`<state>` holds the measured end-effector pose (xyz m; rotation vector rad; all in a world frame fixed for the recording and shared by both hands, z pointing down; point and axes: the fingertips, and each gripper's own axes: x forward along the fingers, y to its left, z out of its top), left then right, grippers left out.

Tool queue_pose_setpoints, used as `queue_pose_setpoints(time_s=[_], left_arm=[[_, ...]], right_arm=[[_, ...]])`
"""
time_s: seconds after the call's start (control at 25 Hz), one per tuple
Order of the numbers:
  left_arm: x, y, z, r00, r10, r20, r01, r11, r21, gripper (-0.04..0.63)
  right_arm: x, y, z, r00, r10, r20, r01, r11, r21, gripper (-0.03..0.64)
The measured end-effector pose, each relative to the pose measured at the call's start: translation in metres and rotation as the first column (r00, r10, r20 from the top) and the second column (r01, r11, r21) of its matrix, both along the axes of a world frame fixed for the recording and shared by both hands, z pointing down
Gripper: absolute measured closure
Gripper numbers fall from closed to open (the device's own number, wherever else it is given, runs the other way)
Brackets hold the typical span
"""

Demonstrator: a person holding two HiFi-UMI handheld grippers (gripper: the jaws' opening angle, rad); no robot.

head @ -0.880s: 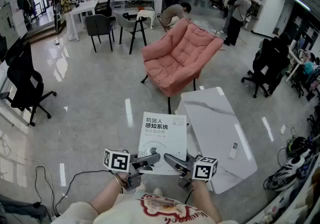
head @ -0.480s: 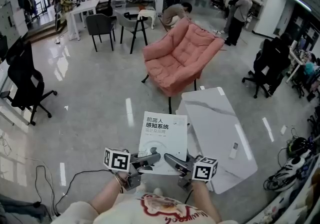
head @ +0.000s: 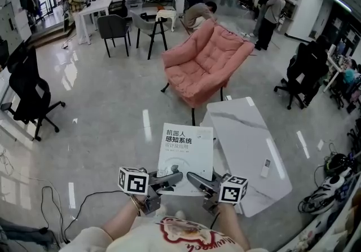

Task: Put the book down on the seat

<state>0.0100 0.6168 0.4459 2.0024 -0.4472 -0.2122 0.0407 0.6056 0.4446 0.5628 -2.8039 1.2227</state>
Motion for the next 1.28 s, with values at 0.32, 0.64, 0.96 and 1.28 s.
queue_pose_setpoints(time_s=[0.32, 0.64, 0.96, 1.28], left_arm=[[-0.025, -0.007, 0.004, 1.0, 0.012, -0.01, -0.012, 1.0, -0.008, 0.528], [-0.046, -0.015, 0.011, 0.999, 0.035, -0.004, -0.035, 0.999, -0.007, 0.528], [-0.04, -0.035, 0.015, 0.998, 0.059, -0.013, -0.059, 0.998, -0.014, 0.528], [-0.032, -0.1, 0.024, 0.999, 0.041, -0.009, -0.041, 0.999, -0.014, 0.528]], right_arm=[[-0.025, -0.006, 0.005, 1.0, 0.016, -0.008, -0.016, 1.0, 0.004, 0.477], [-0.045, -0.013, 0.012, 0.999, 0.043, -0.003, -0.043, 0.999, 0.014, 0.477], [-0.039, -0.032, 0.015, 0.998, 0.066, -0.012, -0.066, 0.998, 0.01, 0.477], [-0.032, -0.098, 0.024, 0.999, 0.047, -0.006, -0.047, 0.999, 0.011, 0.477]])
